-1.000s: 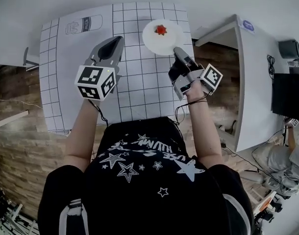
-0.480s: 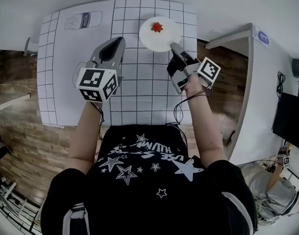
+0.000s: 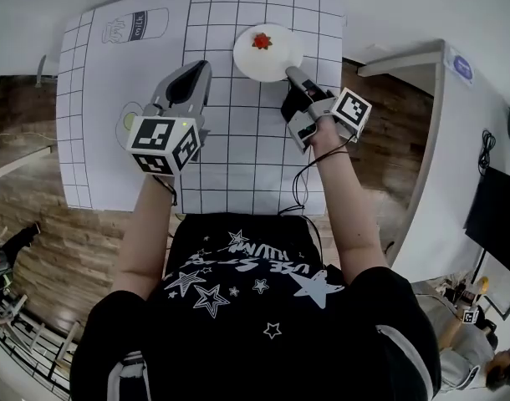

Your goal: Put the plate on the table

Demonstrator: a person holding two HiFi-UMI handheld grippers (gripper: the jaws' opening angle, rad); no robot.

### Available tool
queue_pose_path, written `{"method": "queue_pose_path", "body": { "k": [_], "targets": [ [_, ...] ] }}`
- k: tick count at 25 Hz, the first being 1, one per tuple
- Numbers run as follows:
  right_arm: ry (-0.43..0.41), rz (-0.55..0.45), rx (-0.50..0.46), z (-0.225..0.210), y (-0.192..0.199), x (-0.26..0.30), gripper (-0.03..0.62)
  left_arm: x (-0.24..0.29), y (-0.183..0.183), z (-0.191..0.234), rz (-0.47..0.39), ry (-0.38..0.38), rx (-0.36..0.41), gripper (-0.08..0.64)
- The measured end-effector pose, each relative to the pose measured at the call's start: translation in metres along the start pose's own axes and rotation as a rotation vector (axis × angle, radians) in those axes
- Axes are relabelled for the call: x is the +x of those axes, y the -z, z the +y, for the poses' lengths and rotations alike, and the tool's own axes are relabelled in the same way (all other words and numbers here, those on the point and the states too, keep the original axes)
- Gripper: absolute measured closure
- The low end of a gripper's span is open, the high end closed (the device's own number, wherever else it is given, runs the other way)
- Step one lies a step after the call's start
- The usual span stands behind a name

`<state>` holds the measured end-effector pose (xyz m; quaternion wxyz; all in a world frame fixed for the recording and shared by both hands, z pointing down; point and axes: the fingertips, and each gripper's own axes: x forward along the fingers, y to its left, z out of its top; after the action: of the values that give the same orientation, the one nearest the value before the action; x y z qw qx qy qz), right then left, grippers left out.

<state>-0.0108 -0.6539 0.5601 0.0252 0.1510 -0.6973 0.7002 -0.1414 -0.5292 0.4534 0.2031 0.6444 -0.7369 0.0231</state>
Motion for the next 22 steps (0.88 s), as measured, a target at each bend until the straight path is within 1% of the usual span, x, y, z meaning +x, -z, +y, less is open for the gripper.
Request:
{"method": "queue_pose_path", "body": {
  "k": [7, 13, 19, 22],
  "targets": [
    [0.038, -0.021, 0.017, -0.009, 0.005, 0.009, 0.573, -0.005, 0.008, 0.001, 0.02, 0.001, -0.013, 0.551],
    [0.102, -0.034, -0.043, -0.015, 0.004, 0.011, 0.572, -0.011, 0.009, 0.001, 0.02, 0.01, -0.019, 0.551],
    [0.156, -0.002, -0.064, -0.018, 0.011, 0.011, 0.572, -0.018, 0.012, -0.004, 0.032, 0.033, -0.013, 0.551],
    [0.202, 0.022, -0.09, -0.021, 0.015, 0.009, 0.57, -0.022, 0.013, -0.003, 0.037, 0.043, -0.003, 0.551]
  ]
}}
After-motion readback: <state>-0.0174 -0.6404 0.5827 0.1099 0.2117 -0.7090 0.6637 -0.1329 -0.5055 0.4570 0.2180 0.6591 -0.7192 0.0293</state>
